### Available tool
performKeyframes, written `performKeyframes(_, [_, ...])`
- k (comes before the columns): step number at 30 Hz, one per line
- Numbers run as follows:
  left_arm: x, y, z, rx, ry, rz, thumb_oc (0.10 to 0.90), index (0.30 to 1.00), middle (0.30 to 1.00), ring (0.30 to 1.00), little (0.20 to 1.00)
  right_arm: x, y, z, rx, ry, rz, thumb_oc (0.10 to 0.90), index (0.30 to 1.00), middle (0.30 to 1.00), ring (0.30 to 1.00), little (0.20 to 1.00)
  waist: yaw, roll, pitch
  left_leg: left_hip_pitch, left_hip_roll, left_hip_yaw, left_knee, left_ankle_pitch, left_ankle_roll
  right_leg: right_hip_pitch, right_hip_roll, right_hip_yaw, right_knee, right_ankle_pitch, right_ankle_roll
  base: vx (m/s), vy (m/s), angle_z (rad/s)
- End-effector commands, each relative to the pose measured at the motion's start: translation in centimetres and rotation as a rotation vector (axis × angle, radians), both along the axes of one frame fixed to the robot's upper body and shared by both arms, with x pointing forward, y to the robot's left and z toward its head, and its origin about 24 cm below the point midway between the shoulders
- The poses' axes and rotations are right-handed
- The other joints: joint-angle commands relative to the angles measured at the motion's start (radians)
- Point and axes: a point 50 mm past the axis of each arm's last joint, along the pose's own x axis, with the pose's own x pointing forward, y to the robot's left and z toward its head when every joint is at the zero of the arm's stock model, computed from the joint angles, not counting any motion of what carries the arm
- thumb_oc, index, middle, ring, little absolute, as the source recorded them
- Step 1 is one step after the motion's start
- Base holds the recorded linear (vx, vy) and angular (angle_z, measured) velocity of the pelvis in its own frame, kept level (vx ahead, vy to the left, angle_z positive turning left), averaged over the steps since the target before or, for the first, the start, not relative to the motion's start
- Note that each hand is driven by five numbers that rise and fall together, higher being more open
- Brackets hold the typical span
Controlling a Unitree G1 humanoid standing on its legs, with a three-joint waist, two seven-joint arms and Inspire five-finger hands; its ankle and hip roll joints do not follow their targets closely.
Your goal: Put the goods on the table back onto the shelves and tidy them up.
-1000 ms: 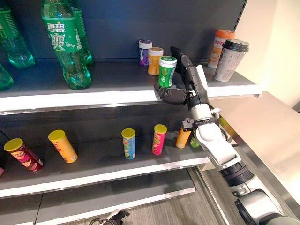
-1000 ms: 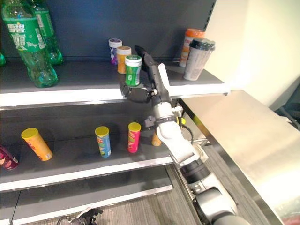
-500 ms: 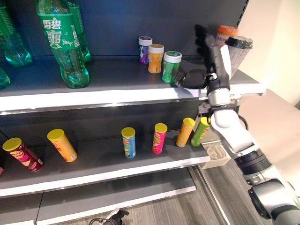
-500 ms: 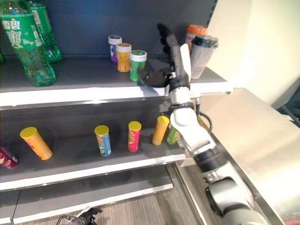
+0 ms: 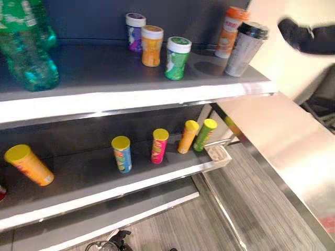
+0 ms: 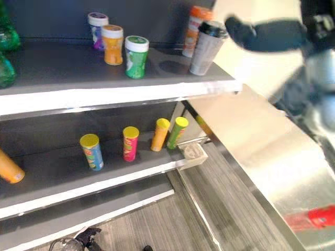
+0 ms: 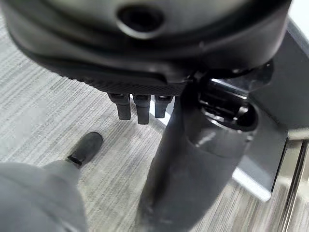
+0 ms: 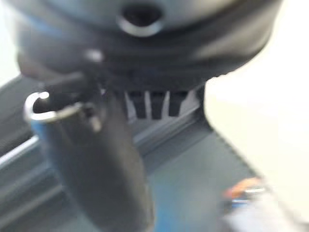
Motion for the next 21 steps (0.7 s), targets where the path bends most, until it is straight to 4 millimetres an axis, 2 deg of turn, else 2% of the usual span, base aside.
performKeyframes(1, [2.0,-1.7,0.1,-0.046,-0.03,-0.069,0.8,0.9,0.9,0.9,0.9,-3.3,-4.1,5.0,0.198,-0.423,-0.112,0.8,0.9,0.9,0.9,0.9,0.054,0.023,-0.061,0.089,-0.018,-0.009,0.01,-0.152,0.014,-0.024,0.028,0.02,0.019,-0.002,0.018,0.06,0.034,-0.61])
performKeyframes(4, [1.4,-1.8,-0.1,-0.053,-0.016,-0.079,0.8,0.9,0.9,0.9,0.9,-6.5,-6.0,4.2,0.203,-0.506,-0.252,0.8,0.9,0.9,0.9,0.9,0.039,0.03,-0.068,0.093,-0.023,0.007,0.01,-0.162,0.019,-0.029,0.03,0.04,0.018,0.004,0.024,0.04,0.049,-0.22])
performKeyframes(6, [1.3,-1.9,-0.1,-0.051,-0.013,-0.09,0.8,0.9,0.9,0.9,0.9,-7.6,-6.2,4.0,0.183,-0.543,-0.307,0.8,0.9,0.9,0.9,0.9,0.039,0.031,-0.07,0.09,-0.025,0.015,0.01,-0.156,0.019,-0.037,0.029,0.049,0.018,0.015,0.024,0.01,0.033,-0.16])
performKeyframes(8, [1.2,-1.9,-0.1,-0.05,-0.014,-0.096,0.8,0.9,0.9,0.9,0.9,-9.3,-6.0,4.1,0.121,-0.617,-0.402,0.8,0.9,0.9,0.9,0.9,0.024,0.043,-0.068,0.094,-0.03,0.024,0.01,-0.164,0.025,-0.039,0.031,0.062,0.018,0.018,0.03,0.01,0.054,-0.24])
performKeyframes(11, [0.8,-1.7,-0.1,-0.048,-0.013,-0.128,0.8,0.9,0.9,0.9,0.9,-11.8,-5.8,3.6,-0.086,-0.675,-0.716,0.8,0.9,0.9,0.9,0.9,-0.008,0.069,-0.064,0.103,-0.043,0.043,0.01,-0.187,0.041,-0.045,0.03,0.094,0.024,0.034,0.047,0.04,0.11,-0.08])
performKeyframes(12, [0.7,-1.8,-0.1,-0.05,-0.009,-0.146,0.8,0.9,0.9,0.9,0.9,-12.2,-5.9,3.4,-0.129,-0.678,-0.798,0.8,0.9,0.9,0.9,0.9,-0.019,0.074,-0.061,0.103,-0.048,0.048,0.01,-0.191,0.047,-0.051,0.031,0.107,0.029,0.042,0.051,-0.01,0.081,-0.18])
performKeyframes(14, [0.8,-2.0,-0.1,-0.048,-0.012,-0.169,0.8,0.9,0.9,0.9,0.9,-12.3,-5.9,2.8,-0.146,-0.653,-0.833,0.8,0.9,0.9,0.9,0.9,-0.023,0.078,-0.057,0.101,-0.054,0.057,0.01,-0.192,0.053,-0.062,0.033,0.12,0.036,0.049,0.056,-0.04,0.06,-0.27])
performKeyframes(15, [1.3,-2.5,-0.1,-0.06,-0.024,-0.202,0.8,0.9,0.9,0.9,0.9,-12.3,-6.6,1.7,-0.107,-0.607,-0.845,0.8,0.9,0.9,0.9,0.9,-0.052,0.081,-0.04,0.096,-0.059,0.067,0.01,-0.192,0.06,-0.081,0.036,0.141,0.051,0.064,0.062,-0.1,0.051,-0.35])
performKeyframes(17, [2.0,-3.0,0.1,-0.073,-0.039,-0.244,0.8,0.9,0.9,0.9,0.9,-11.9,-7.6,0.1,-0.079,-0.508,-0.886,0.8,0.9,0.9,0.9,0.9,-0.081,0.075,-0.02,0.075,-0.061,0.089,0.01,-0.188,0.064,-0.111,0.045,0.166,0.054,0.09,0.072,-0.14,0.036,-0.3])
performKeyframes(18, [2.0,-2.9,0.1,-0.071,-0.039,-0.244,0.8,0.9,0.9,0.9,0.9,-11.9,-7.7,0.1,-0.077,-0.508,-0.886,0.8,0.9,0.9,0.9,0.9,-0.08,0.073,-0.022,0.072,-0.061,0.091,0.01,-0.188,0.064,-0.115,0.045,0.168,0.053,0.093,0.073,-0.06,0.078,-0.26])
performKeyframes(19, [2.2,-3.0,0.2,-0.073,-0.047,-0.261,0.8,0.9,0.9,0.9,0.9,-11.9,-8.2,-0.7,-0.064,-0.462,-0.916,0.8,0.9,0.9,0.9,0.9,-0.092,0.078,-0.016,0.068,-0.062,0.09,0.01,-0.212,0.07,-0.121,0.05,0.173,0.04,0.096,0.08,-0.06,0.081,-0.43])
performKeyframes(21, [2.7,-2.9,0.4,-0.077,-0.054,-0.291,0.8,0.9,0.9,0.9,0.9,-11.8,-8.9,-2.0,0.007,-0.406,-0.892,0.8,0.9,0.9,0.9,0.9,-0.117,0.065,-0.017,0.03,-0.055,0.138,0.01,-0.22,0.077,-0.162,0.077,0.201,0.012,0.154,0.097,-0.18,0.015,-0.52])
